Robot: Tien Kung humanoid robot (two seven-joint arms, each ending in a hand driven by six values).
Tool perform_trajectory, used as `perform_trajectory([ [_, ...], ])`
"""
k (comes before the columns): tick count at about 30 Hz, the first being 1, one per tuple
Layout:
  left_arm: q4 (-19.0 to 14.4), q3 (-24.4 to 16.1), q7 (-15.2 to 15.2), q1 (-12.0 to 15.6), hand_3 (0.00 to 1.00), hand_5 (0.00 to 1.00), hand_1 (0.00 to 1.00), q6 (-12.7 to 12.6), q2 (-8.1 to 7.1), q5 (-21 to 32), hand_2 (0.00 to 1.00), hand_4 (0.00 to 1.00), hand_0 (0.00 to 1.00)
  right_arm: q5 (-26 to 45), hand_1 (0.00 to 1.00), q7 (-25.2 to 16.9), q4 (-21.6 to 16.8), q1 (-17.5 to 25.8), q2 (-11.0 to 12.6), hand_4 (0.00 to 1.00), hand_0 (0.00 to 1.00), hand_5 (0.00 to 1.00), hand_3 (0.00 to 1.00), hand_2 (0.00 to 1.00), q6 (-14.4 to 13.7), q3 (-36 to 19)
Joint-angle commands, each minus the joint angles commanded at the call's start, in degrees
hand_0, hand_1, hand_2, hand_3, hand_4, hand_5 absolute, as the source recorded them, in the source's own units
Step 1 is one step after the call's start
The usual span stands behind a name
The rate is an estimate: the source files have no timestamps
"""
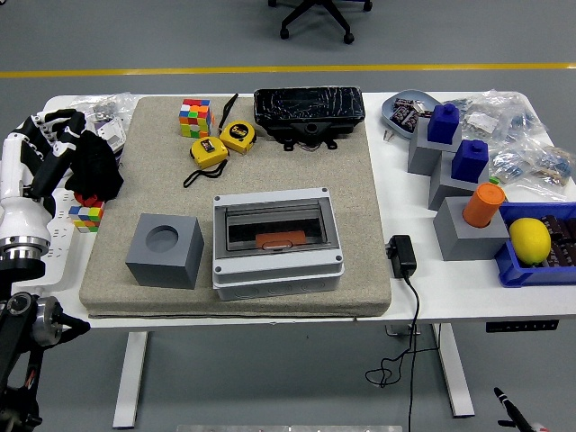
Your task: Fetch the battery,place it into the box,close the lid of the box
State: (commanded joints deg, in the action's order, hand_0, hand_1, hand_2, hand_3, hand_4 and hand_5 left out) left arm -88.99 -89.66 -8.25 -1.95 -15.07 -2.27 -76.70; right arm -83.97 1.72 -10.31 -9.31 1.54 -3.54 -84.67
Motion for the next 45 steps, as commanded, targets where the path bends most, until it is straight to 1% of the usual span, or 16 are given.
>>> perform_trajectory([
  [3, 0.1, 0.0, -0.3, 0.1, 0.533, 0.517, 0.644, -0.1, 0.01, 0.7, 0.568, 0.906, 0.591, 0.0, 0.788, 0.0, 0.0, 0.0, 0.0, 0.998, 0.928, 0.998, 0.782, 0.739, 0.0, 0.0],
  [4, 0.1, 0.0, -0.3, 0.1, 0.479, 0.518, 0.633, -0.1, 0.0, 0.7, 0.564, 0.9, 0.584, 0.0, 0.788, 0.0, 0.0, 0.0, 0.0, 0.998, 0.929, 0.998, 0.782, 0.739, 0.0, 0.0],
  [9, 0.0, 0.0, -0.3, 0.1, 0.479, 0.518, 0.633, -0.1, -0.01, 0.7, 0.564, 0.9, 0.584, -0.1, 0.788, 0.0, 0.0, 0.1, 0.0, 0.998, 0.929, 0.998, 0.782, 0.739, 0.0, -0.1],
  [10, 0.0, 0.0, -0.3, 0.1, 0.448, 0.527, 0.573, -0.1, 0.01, 0.8, 0.499, 0.898, 0.583, 0.0, 0.788, 0.0, 0.0, 0.0, 0.0, 0.998, 0.929, 0.998, 0.782, 0.739, 0.0, 0.0],
  [15, 0.2, 0.1, -0.6, 0.0, 0.448, 0.527, 0.573, 0.1, 0.02, 1.9, 0.499, 0.898, 0.583, -0.1, 0.788, 0.0, 0.0, 0.0, -0.1, 0.998, 0.929, 0.998, 0.782, 0.739, 0.0, -0.1],
  [16, 0.3, 0.1, -0.8, 0.0, 0.502, 0.641, 0.577, 0.4, 0.02, 2.5, 0.509, 0.918, 0.592, -0.1, 0.788, 0.0, 0.0, 0.0, -0.1, 0.998, 0.929, 0.998, 0.782, 0.739, 0.0, -0.1],
  [17, 0.4, 0.1, -0.9, 0.0, 0.502, 0.641, 0.577, 0.6, 0.03, 2.8, 0.509, 0.918, 0.592, -0.1, 0.788, 0.0, 0.0, 0.0, -0.1, 0.998, 0.929, 0.998, 0.782, 0.739, 0.0, -0.1],
  [19, 0.8, 0.3, -1.6, 0.1, 0.502, 0.641, 0.577, 2.0, 0.01, 5.4, 0.509, 0.918, 0.592, 0.0, 0.788, 0.0, 0.0, 0.0, -0.1, 0.998, 0.929, 0.998, 0.782, 0.739, 0.0, -0.1],
  [21, 0.9, 0.4, -2.2, 0.1, 0.502, 0.641, 0.577, 2.5, 0.02, 7.1, 0.509, 0.918, 0.592, 0.0, 0.788, 0.0, 0.0, 0.0, -0.1, 0.998, 0.929, 0.998, 0.782, 0.739, 0.0, 0.0],
  [22, 0.9, 0.4, -2.4, 0.1, 0.683, 0.971, 0.66, 2.7, 0.03, 7.8, 0.634, 0.973, 0.624, 0.0, 0.788, 0.0, 0.0, 0.0, -0.1, 0.998, 0.929, 0.998, 0.782, 0.74, 0.0, 0.0],
  [27, 1.1, 0.6, -3.0, 0.1, 0.683, 0.971, 0.66, 3.2, 0.01, 9.7, 0.634, 0.973, 0.624, -0.1, 0.788, 0.0, 0.0, 0.0, 0.0, 0.998, 0.929, 0.998, 0.782, 0.74, 0.0, -0.1],
  [28, 1.1, 0.6, -3.0, 0.1, 0.71, 0.998, 0.685, 3.3, 0.01, 10.1, 0.668, 0.991, 0.63, -0.1, 0.788, 0.0, 0.0, 0.0, 0.0, 0.998, 0.929, 0.998, 0.782, 0.739, 0.0, -0.1],
  [36, 1.2, 0.9, -3.6, 0.1, 0.711, 0.998, 0.693, 4.1, -0.01, 12.6, 0.676, 0.998, 0.644, -0.1, 0.788, 0.1, 0.0, 0.0, 0.0, 0.998, 0.929, 0.998, 0.782, 0.739, 0.0, -0.2],
  [45, 1.1, 0.9, -3.1, 0.2, 0.712, 0.998, 0.692, 4.2, -0.03, 12.1, 0.68, 0.998, 0.643, -0.2, 0.788, 0.1, 0.0, 0.1, -0.1, 0.998, 0.929, 0.998, 0.782, 0.739, 0.1, -0.2],
])
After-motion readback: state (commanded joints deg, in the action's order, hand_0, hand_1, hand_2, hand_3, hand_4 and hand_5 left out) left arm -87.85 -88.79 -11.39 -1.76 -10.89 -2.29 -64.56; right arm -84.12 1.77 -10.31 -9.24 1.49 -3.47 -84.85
